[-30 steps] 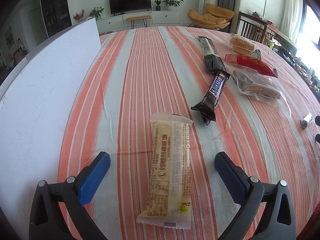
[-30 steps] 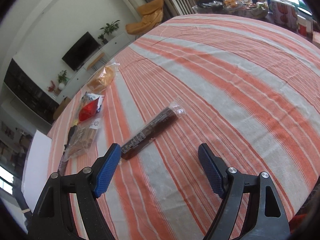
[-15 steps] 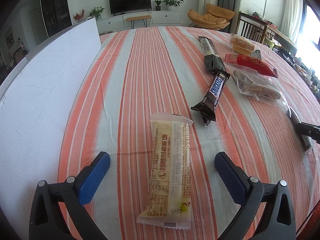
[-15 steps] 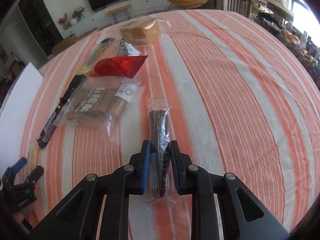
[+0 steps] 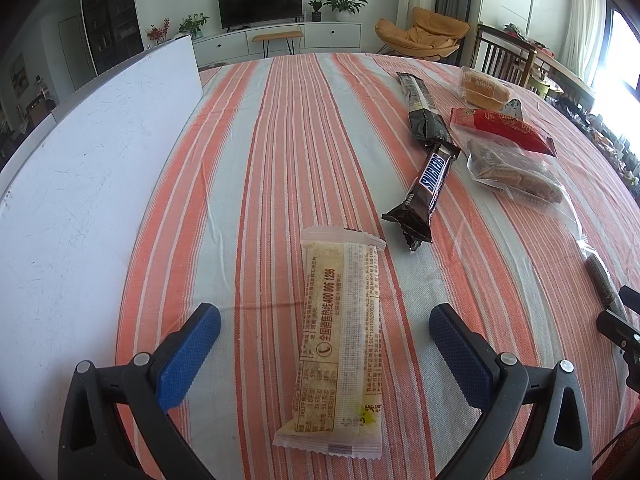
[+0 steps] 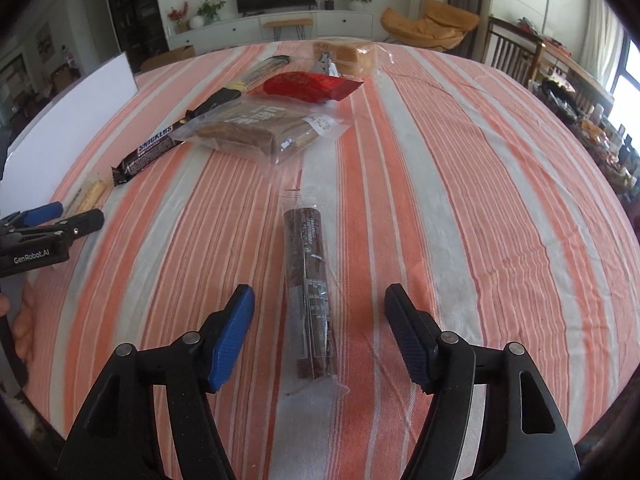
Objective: Organize snacks
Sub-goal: 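Grasp the clear-wrapped jerky stick with the right tool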
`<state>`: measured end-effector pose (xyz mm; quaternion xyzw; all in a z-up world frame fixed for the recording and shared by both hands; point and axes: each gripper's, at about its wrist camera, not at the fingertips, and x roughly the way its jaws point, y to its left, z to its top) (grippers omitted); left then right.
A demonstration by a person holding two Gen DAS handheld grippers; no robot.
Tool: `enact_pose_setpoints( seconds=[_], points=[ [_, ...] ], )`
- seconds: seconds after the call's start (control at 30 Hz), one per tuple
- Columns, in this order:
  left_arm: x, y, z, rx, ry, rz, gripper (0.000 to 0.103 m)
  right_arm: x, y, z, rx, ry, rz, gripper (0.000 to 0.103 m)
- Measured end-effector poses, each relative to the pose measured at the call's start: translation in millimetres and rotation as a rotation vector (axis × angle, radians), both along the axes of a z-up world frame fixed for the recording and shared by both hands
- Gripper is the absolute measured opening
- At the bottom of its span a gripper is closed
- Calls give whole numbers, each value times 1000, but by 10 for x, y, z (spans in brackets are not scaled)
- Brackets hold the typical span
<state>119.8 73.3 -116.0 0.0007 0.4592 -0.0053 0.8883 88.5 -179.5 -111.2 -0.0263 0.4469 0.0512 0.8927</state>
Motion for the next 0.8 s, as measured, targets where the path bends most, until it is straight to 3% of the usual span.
enact_pose_setpoints(
  seconds=[0.2, 0.8],
  points=[
    [-1, 0, 0, 0, 0, 0, 103, 10, -49, -16, 0, 1, -26, 83],
    [-4, 1, 0, -1, 0, 0, 103, 8, -49, -24, 0, 0, -27, 84]
  ],
)
